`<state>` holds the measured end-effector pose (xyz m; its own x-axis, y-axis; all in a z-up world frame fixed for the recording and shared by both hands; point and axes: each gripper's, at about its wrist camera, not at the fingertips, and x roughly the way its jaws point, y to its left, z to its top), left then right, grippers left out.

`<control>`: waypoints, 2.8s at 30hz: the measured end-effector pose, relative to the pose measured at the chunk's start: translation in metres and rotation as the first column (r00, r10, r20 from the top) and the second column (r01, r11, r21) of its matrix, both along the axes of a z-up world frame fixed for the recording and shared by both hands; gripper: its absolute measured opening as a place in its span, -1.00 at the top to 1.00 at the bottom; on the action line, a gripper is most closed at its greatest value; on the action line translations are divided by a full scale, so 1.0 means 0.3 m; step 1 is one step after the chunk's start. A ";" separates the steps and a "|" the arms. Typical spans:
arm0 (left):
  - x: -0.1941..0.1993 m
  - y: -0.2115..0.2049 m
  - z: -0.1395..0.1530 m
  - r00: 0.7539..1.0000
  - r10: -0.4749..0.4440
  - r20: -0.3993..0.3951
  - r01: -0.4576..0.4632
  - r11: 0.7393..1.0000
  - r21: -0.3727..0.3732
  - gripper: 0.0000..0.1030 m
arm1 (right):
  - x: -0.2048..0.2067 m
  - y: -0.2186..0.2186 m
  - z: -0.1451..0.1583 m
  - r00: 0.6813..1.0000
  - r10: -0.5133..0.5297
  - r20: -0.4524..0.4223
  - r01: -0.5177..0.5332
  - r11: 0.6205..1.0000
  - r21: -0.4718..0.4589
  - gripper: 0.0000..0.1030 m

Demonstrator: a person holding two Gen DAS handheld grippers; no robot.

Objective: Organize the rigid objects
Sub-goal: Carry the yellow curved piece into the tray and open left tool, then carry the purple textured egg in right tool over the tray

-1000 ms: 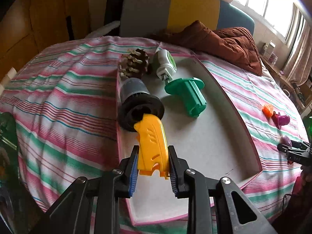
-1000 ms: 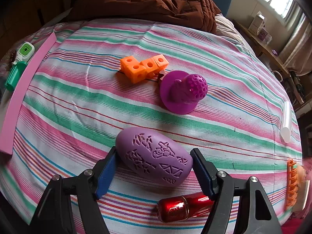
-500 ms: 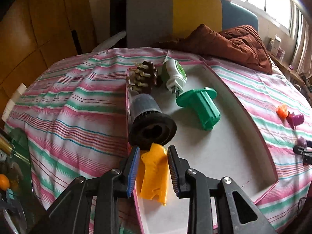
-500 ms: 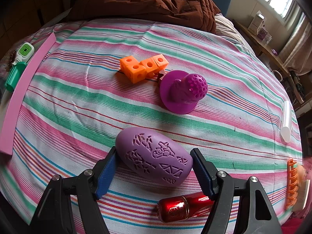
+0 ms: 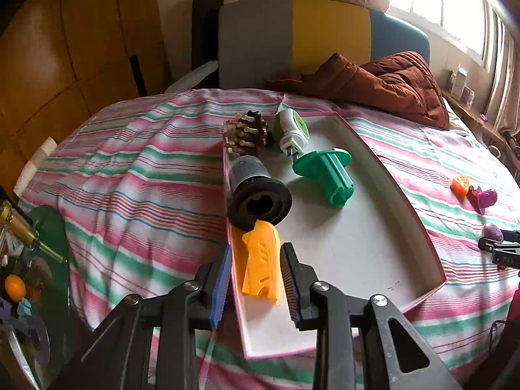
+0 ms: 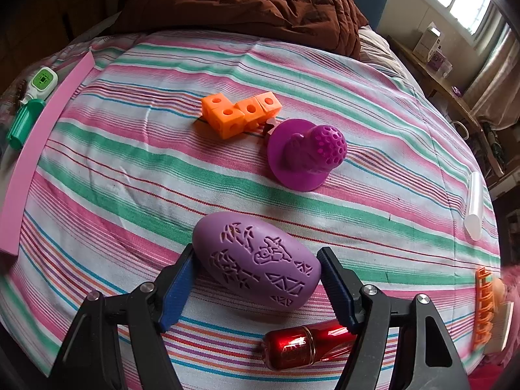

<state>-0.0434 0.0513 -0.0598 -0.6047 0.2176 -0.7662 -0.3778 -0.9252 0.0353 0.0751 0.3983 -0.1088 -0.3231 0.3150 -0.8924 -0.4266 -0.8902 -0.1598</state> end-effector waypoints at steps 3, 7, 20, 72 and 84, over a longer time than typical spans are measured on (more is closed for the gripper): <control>0.016 -0.016 0.019 1.000 0.004 -0.005 -0.004 1.000 0.016 0.41 | 0.001 -0.004 0.001 1.000 0.004 0.002 -0.004 1.000 0.006 -0.42; 0.028 -0.029 0.039 1.000 0.005 -0.010 -0.005 0.999 0.043 0.41 | 0.002 -0.002 0.001 1.000 0.003 0.002 -0.003 1.000 0.002 -0.41; 0.049 -0.052 0.053 1.000 -0.006 -0.006 0.006 0.997 0.078 0.41 | 0.007 -0.058 0.012 1.000 0.012 -0.012 -0.013 0.994 -0.112 0.11; 0.074 -0.118 0.037 1.000 0.006 -0.002 -0.006 0.996 0.092 0.41 | -0.117 -0.299 0.114 0.988 0.067 -0.137 -0.091 0.980 -0.178 0.15; 0.068 -0.138 0.035 1.000 0.024 0.002 -0.024 0.994 0.107 0.41 | -0.239 -0.529 0.268 0.937 0.228 -0.265 -0.283 0.940 -0.191 0.15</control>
<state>-0.0229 0.0098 -0.0494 -0.6101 0.2833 -0.7400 -0.3552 -0.9326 -0.0642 0.0035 0.2395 -0.0283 -0.5755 -0.0040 -0.8178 -0.1804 -0.9747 0.1318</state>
